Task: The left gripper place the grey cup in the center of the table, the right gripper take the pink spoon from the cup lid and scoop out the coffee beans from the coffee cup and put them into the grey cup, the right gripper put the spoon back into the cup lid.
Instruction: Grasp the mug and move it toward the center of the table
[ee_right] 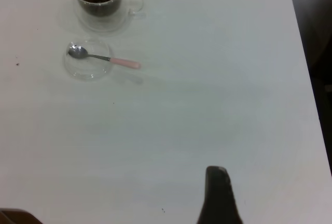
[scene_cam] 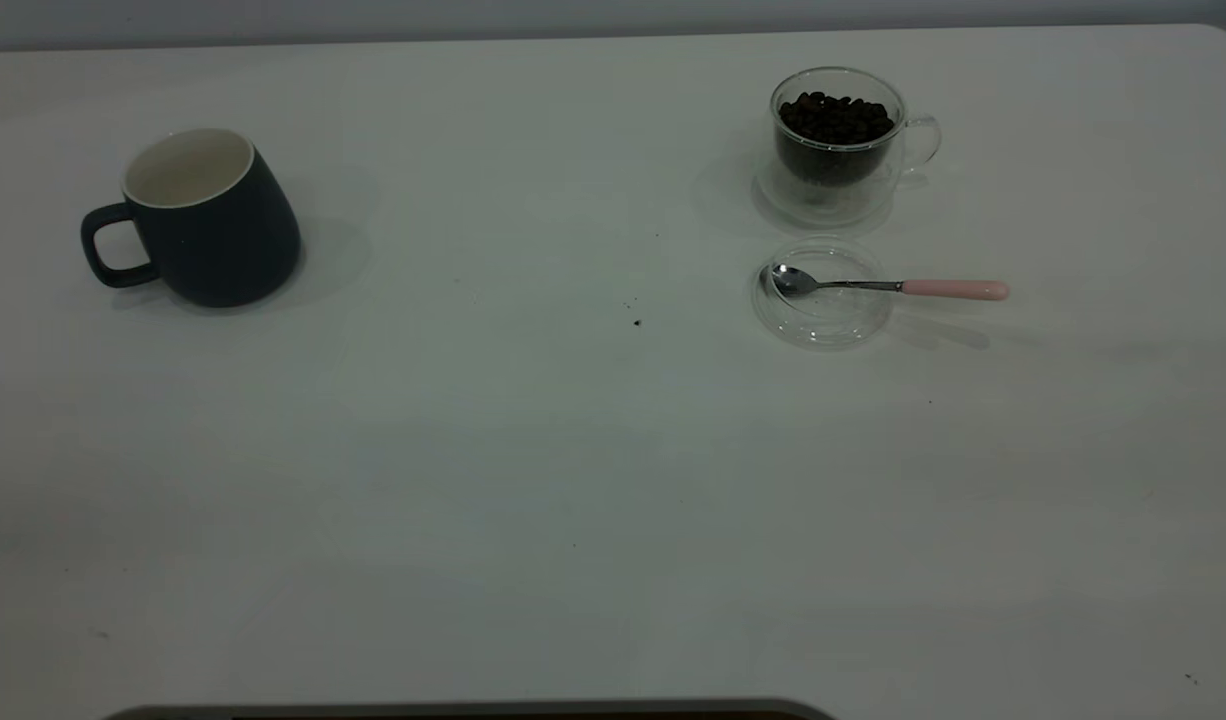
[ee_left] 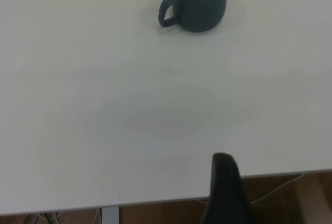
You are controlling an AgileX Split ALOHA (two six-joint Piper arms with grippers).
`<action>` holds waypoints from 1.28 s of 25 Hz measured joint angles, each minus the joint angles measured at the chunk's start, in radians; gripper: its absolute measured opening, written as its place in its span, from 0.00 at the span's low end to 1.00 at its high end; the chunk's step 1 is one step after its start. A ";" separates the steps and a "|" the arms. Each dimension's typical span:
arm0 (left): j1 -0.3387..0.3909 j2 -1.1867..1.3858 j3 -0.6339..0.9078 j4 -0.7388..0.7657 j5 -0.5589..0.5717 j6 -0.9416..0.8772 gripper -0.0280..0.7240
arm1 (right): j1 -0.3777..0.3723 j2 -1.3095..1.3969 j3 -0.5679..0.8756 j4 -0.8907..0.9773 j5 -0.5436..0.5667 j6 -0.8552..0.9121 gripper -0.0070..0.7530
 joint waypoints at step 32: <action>0.000 1.354 -0.504 0.427 -0.515 -0.048 0.79 | 0.000 0.000 0.000 0.000 0.000 0.000 0.77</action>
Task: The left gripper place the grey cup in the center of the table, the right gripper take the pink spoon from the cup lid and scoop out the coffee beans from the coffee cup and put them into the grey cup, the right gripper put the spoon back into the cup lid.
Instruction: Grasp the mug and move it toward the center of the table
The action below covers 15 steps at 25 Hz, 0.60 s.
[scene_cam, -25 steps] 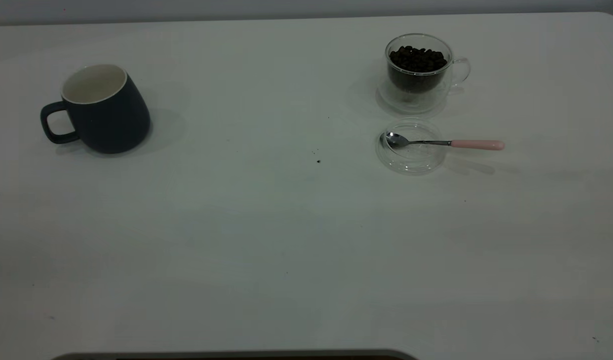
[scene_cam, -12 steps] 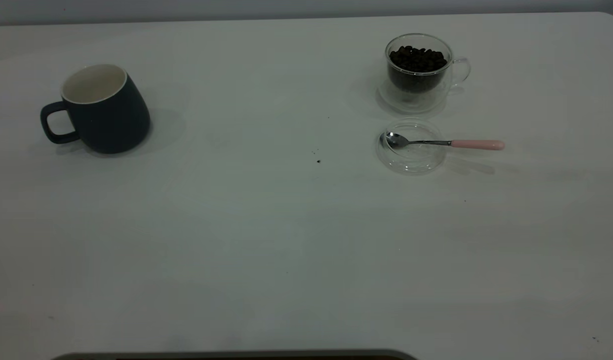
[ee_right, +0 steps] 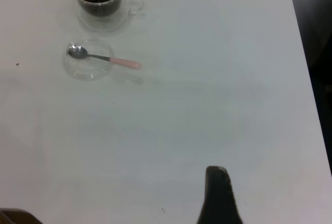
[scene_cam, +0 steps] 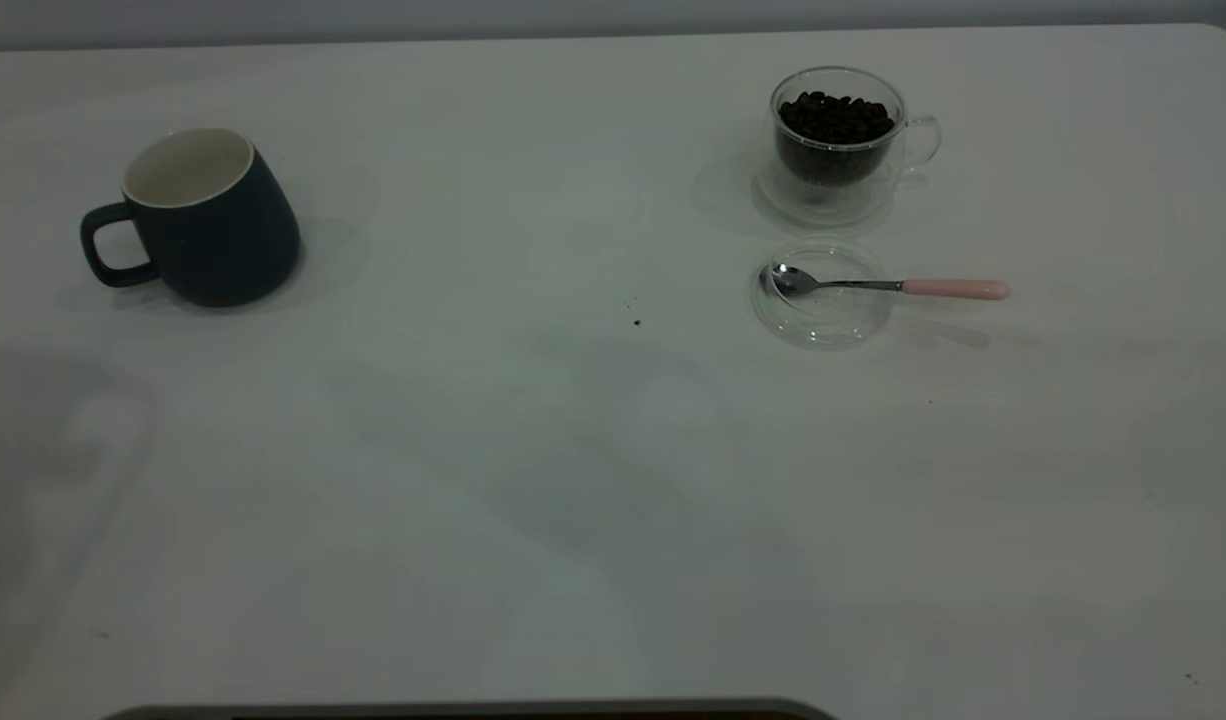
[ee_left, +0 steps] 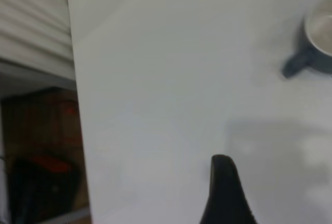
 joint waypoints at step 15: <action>0.000 0.644 -0.344 0.146 -0.018 0.462 0.79 | 0.000 0.000 0.000 0.000 0.000 0.000 0.77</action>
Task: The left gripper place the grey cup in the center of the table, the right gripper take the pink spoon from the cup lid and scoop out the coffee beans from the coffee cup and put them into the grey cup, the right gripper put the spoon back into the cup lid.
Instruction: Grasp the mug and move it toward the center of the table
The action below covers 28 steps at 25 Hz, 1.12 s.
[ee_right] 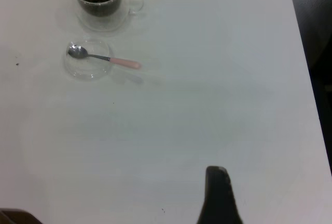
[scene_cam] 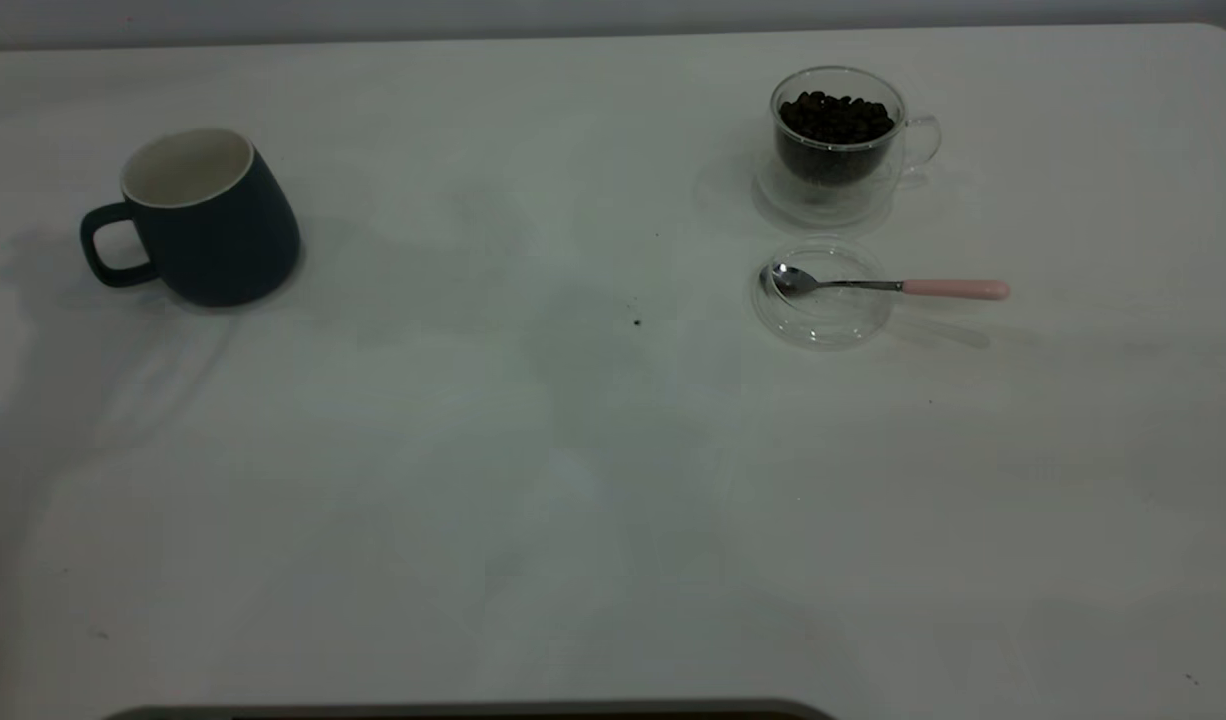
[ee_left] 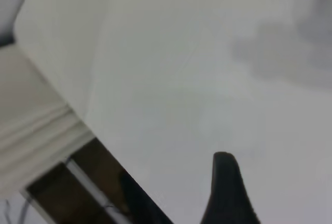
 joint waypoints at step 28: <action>-0.143 0.336 -0.049 0.072 -0.232 0.226 0.79 | 0.000 0.000 0.000 0.000 0.000 0.000 0.77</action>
